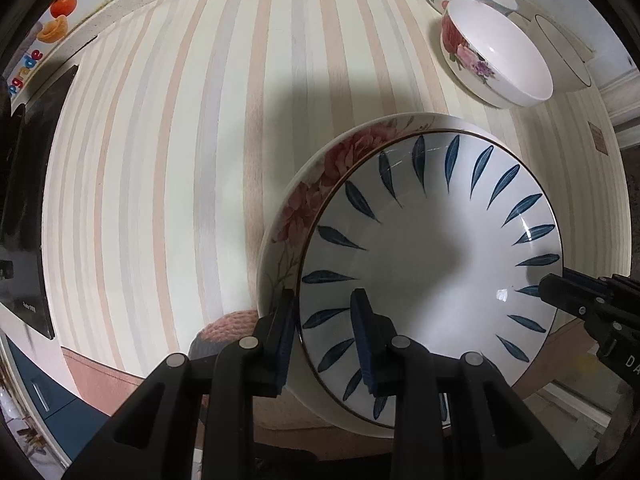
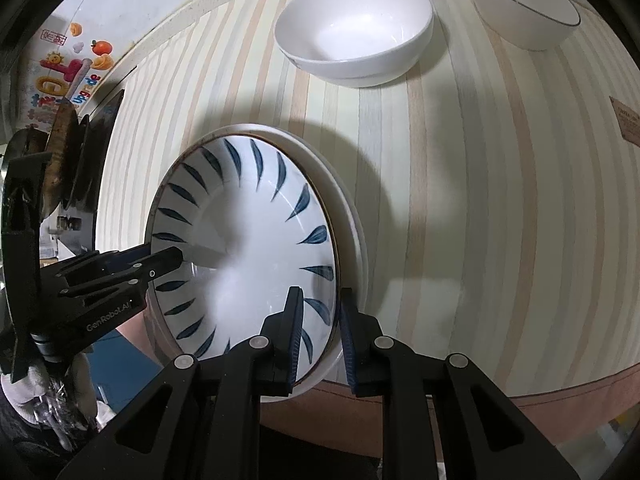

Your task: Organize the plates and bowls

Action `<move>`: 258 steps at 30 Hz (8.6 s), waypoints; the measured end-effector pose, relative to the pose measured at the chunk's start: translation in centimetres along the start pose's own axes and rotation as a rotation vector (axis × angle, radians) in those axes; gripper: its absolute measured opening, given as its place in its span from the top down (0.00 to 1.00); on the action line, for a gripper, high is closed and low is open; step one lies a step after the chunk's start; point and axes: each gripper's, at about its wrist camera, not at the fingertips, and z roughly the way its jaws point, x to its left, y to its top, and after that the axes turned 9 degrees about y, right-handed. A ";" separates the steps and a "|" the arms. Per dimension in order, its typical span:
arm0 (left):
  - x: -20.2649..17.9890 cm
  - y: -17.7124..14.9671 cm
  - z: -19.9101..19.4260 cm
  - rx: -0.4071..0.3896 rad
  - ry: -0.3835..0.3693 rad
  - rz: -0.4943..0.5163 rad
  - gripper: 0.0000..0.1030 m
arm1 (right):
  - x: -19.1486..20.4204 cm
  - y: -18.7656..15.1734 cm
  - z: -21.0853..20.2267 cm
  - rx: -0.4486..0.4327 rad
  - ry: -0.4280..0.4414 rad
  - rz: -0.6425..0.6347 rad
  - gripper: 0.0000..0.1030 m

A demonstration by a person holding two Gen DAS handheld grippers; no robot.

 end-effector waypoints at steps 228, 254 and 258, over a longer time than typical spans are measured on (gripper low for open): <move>-23.3 3.3 -6.9 -0.037 -0.053 0.317 0.86 | -13.5 -1.2 -8.9 -0.134 -0.032 0.254 0.87; -8.2 26.4 -5.6 -0.085 -0.163 -0.194 0.75 | -10.4 23.8 -10.9 -0.254 0.076 0.099 0.61; -8.3 28.0 -2.5 -0.039 -0.188 -0.204 0.87 | -10.4 29.4 -6.9 -0.205 0.070 0.105 0.62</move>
